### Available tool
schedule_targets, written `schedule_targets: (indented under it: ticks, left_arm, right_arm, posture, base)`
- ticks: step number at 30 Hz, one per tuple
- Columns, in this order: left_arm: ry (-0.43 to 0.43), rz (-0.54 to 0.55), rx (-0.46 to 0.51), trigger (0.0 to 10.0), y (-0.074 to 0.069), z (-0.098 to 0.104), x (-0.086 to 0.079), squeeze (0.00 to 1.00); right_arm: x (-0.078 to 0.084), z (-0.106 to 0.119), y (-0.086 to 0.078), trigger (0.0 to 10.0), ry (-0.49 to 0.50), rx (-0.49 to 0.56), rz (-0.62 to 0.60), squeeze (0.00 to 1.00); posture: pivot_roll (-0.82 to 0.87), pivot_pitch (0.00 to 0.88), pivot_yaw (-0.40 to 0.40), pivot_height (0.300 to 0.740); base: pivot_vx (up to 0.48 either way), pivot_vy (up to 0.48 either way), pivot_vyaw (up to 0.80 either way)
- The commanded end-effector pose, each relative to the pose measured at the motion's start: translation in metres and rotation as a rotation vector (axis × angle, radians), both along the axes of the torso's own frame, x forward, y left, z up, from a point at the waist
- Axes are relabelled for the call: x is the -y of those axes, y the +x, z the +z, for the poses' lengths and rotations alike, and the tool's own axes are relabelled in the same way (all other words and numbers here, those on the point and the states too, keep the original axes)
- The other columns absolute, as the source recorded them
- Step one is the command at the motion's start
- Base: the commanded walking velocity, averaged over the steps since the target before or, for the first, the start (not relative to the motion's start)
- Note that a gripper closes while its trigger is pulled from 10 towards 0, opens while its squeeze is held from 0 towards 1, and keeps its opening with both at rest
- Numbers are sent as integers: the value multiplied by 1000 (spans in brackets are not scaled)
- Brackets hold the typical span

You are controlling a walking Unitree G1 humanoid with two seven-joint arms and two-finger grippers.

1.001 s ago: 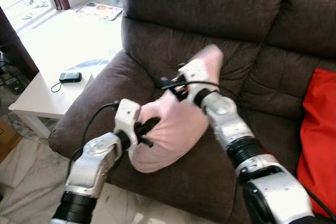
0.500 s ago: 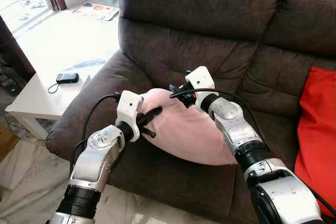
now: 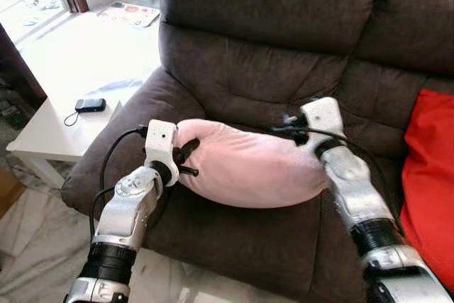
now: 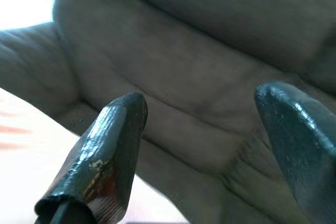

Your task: Move the pillow to the sofa from floor

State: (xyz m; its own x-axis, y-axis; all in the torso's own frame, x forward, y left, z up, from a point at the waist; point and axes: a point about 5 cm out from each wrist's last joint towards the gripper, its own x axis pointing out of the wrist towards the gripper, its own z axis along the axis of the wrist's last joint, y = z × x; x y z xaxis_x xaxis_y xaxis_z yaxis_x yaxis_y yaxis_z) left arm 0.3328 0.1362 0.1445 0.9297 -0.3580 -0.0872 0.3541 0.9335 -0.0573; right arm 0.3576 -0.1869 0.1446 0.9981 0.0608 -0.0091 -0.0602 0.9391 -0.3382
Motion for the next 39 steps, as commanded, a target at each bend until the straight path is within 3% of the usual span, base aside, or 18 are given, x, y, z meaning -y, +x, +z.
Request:
schedule_targets:
  ticks: [1,2,3,6,12,14,15,16,18,19,21,23,28,33,38,39]
  left_arm:
    - [7,18,47,10000,4,10,-1,0]
    - [7,18,47,10000,4,10,-1,0]
    - [8,16,43,10000,4,9,-1,0]
    - [7,14,39,10000,4,7,0,0]
    - [5,12,37,10000,5,6,2,0]
    - [5,11,37,10000,6,6,3,0]
    - [4,12,38,10000,6,6,3,0]
    - [4,12,38,10000,6,6,3,0]
    - [3,15,40,10000,6,6,3,0]
    - [3,15,40,10000,6,6,3,0]
    - [2,20,41,10000,6,5,2,0]
    - [2,21,42,10000,6,5,2,0]
    - [0,21,41,10000,6,4,2,0]
    - [-24,12,39,10000,7,5,3,0]
    - [-55,6,32,10000,7,6,4,0]
    - [-73,2,23,10000,7,6,3,0]
  right_arm:
    - [11,6,-5,10000,5,25,-73,0]
    - [14,7,-8,10000,11,37,-97,0]
    - [28,13,-18,10000,33,87,-186,0]
    - [39,15,-28,10000,50,100,-260,0]
    - [64,-12,-53,10000,-38,-34,-388,0]
    - [72,-24,-61,10000,-66,-110,-429,0]
    - [77,-47,-75,10000,-106,-251,-450,0]
    - [77,-47,-75,10000,-106,-251,-450,0]
    - [81,-75,-92,10000,-158,-415,-426,0]
    - [81,-75,-92,10000,-158,-415,-426,0]
    - [85,-97,-109,10000,-195,-544,-425,0]
    - [87,-102,-113,10000,-213,-586,-417,0]
    - [78,-112,-116,10000,-180,-662,-347,0]
    - [51,-99,-87,10000,109,-572,-273,0]
    - [36,-97,-76,10000,204,-586,-227,0]
    - [27,-97,-69,10000,241,-593,-197,0]
  posture:
    - [50,125,-51,740]
    - [45,128,-49,740]
    - [43,128,-49,740]
    - [37,128,-48,740]
    - [29,125,-51,740]
    - [28,125,-53,740]
    - [28,122,-56,740]
    - [28,122,-56,740]
    - [28,120,-58,740]
    - [28,120,-58,740]
    - [27,119,-60,740]
    - [26,120,-60,740]
    - [26,117,-60,740]
    - [30,113,-59,740]
    - [38,109,-61,740]
    - [42,106,-59,740]
  base:
    - [0,0,0]
    - [0,0,0]
    - [0,0,0]
    - [0,0,0]
    - [0,0,0]
    - [0,0,0]
    - [0,0,0]
    - [0,0,0]
    - [0,0,0]
    - [0,0,0]
    - [0,0,0]
    - [0,0,0]
    - [0,0,0]
    - [0,0,0]
    - [0,0,0]
    - [0,0,0]
